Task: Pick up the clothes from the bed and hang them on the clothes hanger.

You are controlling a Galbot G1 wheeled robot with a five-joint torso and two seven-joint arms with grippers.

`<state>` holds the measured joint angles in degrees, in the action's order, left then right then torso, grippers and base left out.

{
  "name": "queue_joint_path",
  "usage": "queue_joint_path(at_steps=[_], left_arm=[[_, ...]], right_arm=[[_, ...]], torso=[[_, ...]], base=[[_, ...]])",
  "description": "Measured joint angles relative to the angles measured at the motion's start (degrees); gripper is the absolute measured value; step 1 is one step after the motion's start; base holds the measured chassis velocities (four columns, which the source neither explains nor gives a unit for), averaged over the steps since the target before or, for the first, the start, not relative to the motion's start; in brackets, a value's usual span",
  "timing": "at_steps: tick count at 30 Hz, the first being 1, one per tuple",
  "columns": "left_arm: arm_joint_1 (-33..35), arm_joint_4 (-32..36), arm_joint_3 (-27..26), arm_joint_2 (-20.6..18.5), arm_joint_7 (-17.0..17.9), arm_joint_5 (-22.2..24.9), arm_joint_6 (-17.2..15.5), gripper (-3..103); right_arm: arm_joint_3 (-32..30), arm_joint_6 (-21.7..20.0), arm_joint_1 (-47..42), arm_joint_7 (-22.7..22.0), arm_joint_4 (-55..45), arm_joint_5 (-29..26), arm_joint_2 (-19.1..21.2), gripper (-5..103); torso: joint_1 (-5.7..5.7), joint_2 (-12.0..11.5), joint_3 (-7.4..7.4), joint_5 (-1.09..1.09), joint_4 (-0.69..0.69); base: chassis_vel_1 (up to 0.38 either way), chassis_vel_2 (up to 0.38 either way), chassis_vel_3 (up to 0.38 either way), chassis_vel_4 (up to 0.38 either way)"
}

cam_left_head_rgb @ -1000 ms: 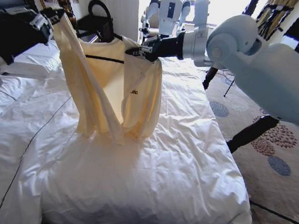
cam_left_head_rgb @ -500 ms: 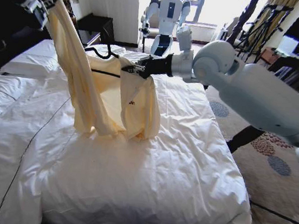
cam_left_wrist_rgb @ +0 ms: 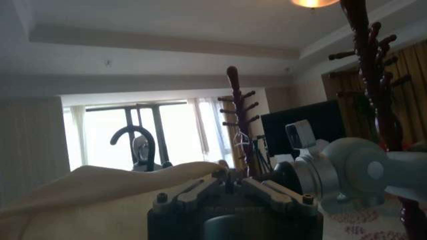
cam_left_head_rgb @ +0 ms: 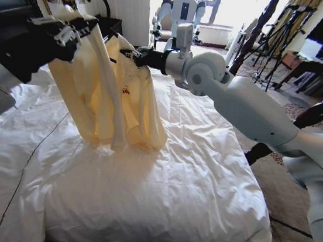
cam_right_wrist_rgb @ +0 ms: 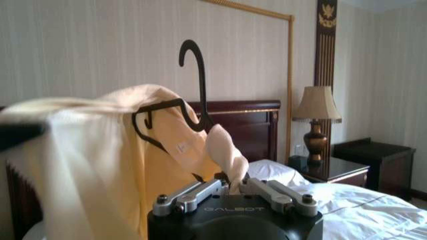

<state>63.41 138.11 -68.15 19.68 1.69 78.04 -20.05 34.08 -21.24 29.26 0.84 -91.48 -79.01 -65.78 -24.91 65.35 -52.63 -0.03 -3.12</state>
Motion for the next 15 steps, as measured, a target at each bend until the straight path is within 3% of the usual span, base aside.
queue_joint_path(at_steps=[3, 5, 7, 9, 10, 13, 15], left_arm=[[0.63, 0.59, -0.1, 0.96, -1.41, -0.73, -1.23, -1], [0.74, 0.93, -0.11, 1.28, -1.71, -1.04, -2.13, 3], [0.8, 1.89, 0.07, 1.99, -1.61, -1.96, -4.03, 14], [0.85, 2.1, 0.47, 2.21, -1.26, -2.51, -4.08, 14], [0.92, 2.24, 0.86, 2.51, -0.6, -2.9, -4.1, 24], [0.99, 2.25, 0.98, 2.87, -0.15, -3.14, -4.42, 30], [1.37, 2.21, 0.98, 3.45, -0.01, -3.62, -4.5, 41]], right_arm=[[-1.16, 0.36, 0.18, -1.57, 0.13, -1.68, -0.97, 0], [-1.55, 0.4, 0.33, -1.97, 0.08, -2.26, -1.2, 0], [-2.15, 0.4, 0.75, -2.15, -0.14, -3.03, -1.4, 0], [-2.28, 0.41, 0.93, -2.15, -0.31, -3.23, -1.34, 0], [-2.34, 0.41, 1.12, -2.15, -0.43, -3.36, -1.08, 0], [-2.35, 0.41, 1.39, -1.88, -0.42, -3.37, -0.53, 0], [-2.35, 0.4, 1.94, -1.31, -0.27, -3.32, 0.28, 0]], torso=[[0.0, 0.0, 0.0, -0.01, 0.0], [0.0, 0.0, 0.0, -0.01, 0.0], [0.0, 0.0, 0.0, -0.01, 0.01], [0.0, 0.0, 0.0, 0.01, 0.01], [0.0, 0.0, 0.0, 0.01, 0.0], [0.0, 0.0, 0.0, 0.01, 0.0], [0.0, 0.0, 0.0, 0.01, 0.0]], base=[[0.0, 0.0, 0.0, 0.0], [0.0, 0.0, 0.0, 0.0], [0.0, 0.0, 0.0, 0.0], [0.0, 0.0, 0.0, 0.0], [0.0, 0.0, 0.0, 0.0], [0.0, 0.0, 0.0, 0.0], [0.0, 0.0, 0.0, 0.0]])
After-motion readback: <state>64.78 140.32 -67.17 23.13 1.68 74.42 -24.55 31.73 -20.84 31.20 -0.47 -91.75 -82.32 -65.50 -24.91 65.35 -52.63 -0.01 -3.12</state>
